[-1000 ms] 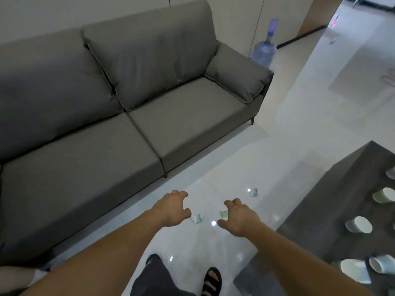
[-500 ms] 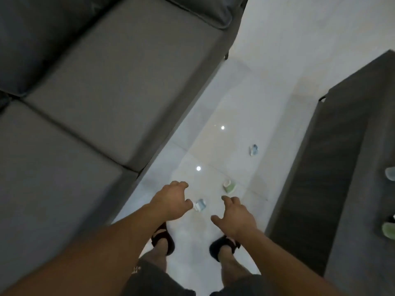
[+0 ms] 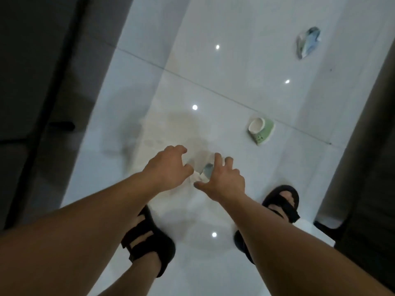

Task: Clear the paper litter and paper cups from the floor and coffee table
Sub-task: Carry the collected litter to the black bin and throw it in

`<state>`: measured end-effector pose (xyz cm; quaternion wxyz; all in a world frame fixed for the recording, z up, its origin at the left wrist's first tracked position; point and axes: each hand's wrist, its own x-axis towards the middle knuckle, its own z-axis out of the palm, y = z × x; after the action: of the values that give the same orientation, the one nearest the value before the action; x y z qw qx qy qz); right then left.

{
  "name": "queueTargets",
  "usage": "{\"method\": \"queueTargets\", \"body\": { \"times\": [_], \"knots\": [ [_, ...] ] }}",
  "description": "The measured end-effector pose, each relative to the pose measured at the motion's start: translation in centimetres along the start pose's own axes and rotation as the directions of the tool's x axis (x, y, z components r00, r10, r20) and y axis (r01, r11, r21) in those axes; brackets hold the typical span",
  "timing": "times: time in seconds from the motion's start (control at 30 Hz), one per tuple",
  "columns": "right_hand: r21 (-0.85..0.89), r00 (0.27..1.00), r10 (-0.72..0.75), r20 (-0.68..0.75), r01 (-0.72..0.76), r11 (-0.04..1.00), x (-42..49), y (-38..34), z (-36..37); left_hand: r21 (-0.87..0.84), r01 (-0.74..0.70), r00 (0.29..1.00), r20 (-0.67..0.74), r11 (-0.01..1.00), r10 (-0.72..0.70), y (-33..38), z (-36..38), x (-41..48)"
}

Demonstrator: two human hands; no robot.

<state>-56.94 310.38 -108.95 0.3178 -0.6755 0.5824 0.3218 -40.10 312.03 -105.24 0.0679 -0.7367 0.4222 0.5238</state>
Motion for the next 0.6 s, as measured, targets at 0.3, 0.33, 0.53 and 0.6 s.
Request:
{"method": "queueTargets", "body": {
  "times": [0.3, 0.33, 0.53, 0.6],
  "knots": [
    [0.23, 0.988, 0.002, -0.153, 0.033, 0.973, 3.3, 1.2, 4.6, 0.007, -0.036, 0.999, 0.036, 0.999, 0.036, -0.3, 3.9, 4.7],
    [0.263, 0.986, -0.011, -0.167, 0.055, 0.963, 3.1, 1.5, 4.0, -0.021, -0.039, 0.998, 0.05, 0.999, 0.04, 0.2, 3.9, 4.3],
    [0.559, 0.979, -0.083, -0.185, 0.175, 0.81, -0.6, 2.9, -1.7, -0.351, -0.018, 0.989, 0.134, 0.936, 0.069, 5.8, 2.0, 0.7],
    [0.624, 0.981, -0.067, -0.185, 0.169, 0.763, -2.2, 3.8, -4.0, -0.408, -0.027, 0.982, 0.159, 0.913, 0.1, 7.8, 1.0, -0.9]
  ]
}}
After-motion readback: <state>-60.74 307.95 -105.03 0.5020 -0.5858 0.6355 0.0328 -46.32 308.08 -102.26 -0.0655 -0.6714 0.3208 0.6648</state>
